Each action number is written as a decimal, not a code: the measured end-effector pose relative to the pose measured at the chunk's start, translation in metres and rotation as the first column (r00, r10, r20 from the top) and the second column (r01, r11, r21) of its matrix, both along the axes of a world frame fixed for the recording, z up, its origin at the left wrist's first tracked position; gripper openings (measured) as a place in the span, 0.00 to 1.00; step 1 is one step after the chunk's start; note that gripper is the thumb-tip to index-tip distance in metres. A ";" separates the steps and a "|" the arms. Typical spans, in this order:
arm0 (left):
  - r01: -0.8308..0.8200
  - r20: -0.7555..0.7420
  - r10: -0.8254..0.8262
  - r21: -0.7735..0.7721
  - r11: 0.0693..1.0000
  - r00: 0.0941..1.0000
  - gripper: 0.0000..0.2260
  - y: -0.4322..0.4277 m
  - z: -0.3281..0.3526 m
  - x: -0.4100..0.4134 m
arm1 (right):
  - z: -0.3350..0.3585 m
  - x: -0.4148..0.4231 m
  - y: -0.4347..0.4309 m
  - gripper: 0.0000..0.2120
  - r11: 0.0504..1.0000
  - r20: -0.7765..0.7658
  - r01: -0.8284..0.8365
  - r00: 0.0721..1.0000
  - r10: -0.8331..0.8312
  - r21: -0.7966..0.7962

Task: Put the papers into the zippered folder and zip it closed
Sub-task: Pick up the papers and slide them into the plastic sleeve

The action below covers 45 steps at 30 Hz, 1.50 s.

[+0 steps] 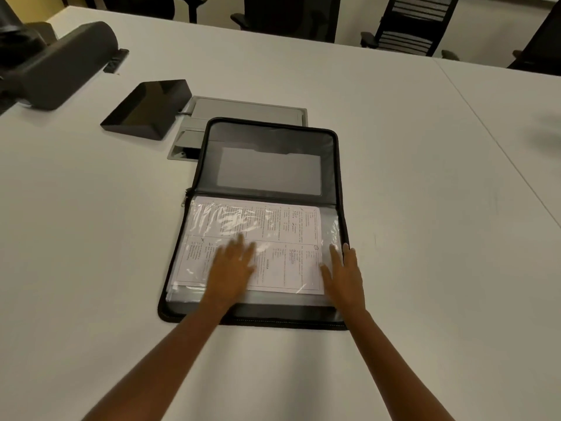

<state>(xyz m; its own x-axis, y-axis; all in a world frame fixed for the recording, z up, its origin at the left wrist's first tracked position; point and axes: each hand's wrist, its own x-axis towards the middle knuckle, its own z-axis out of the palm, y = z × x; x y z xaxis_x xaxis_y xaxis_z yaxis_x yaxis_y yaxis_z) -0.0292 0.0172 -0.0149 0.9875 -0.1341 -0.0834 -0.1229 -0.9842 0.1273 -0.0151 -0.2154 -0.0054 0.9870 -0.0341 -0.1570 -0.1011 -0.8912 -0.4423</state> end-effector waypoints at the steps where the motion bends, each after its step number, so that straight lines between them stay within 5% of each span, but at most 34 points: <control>1: -0.060 0.000 0.060 0.053 0.997 0.998 0.25 0.017 0.000 0.000 | -0.004 -0.004 0.002 0.25 0.998 -0.015 -0.019 1.000 0.019 -0.058; 7: -0.407 -0.110 0.410 0.051 0.912 0.906 0.26 0.073 0.004 -0.013 | -0.016 -0.021 0.007 0.26 0.978 -0.072 -0.021 0.997 0.006 -0.208; 19: -0.489 -0.210 0.462 -0.099 0.867 0.862 0.28 0.035 0.014 -0.020 | -0.006 -0.005 -0.012 0.24 0.960 -0.061 -0.034 0.998 0.018 -0.278; 24: -0.451 -0.267 0.431 -0.015 0.892 0.862 0.32 -0.007 0.014 -0.038 | -0.003 0.004 -0.029 0.25 0.940 -0.063 0.003 0.998 -0.026 -0.342; 32: -0.363 -0.361 0.347 0.024 0.931 0.866 0.35 -0.072 0.030 -0.043 | -0.005 -0.003 -0.034 0.24 0.971 -0.054 0.097 0.992 -0.111 -0.217; 36: -0.265 -0.377 0.208 -0.106 0.958 0.902 0.28 -0.091 0.037 -0.043 | -0.008 -0.007 -0.033 0.24 0.975 -0.027 0.133 0.990 -0.140 -0.176; 39: -0.172 -0.323 0.093 -0.227 0.959 0.942 0.17 -0.088 0.040 -0.036 | -0.009 -0.011 -0.032 0.24 0.970 -0.014 0.174 0.984 -0.179 -0.171; 45: -0.036 -0.028 0.035 -0.072 0.997 0.999 0.17 -0.037 0.034 0.006 | -0.016 -0.034 -0.027 0.24 0.947 0.022 0.260 0.965 -0.261 -0.188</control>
<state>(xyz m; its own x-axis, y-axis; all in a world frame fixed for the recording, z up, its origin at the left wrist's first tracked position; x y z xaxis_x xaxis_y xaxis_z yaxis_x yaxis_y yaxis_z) -0.0236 -0.0194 0.0189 0.9893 -0.1056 -0.1010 -0.0836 -0.9760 0.2012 -0.0491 -0.2424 -0.0211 0.9393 -0.3192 -0.1257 -0.3420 -0.9002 -0.2694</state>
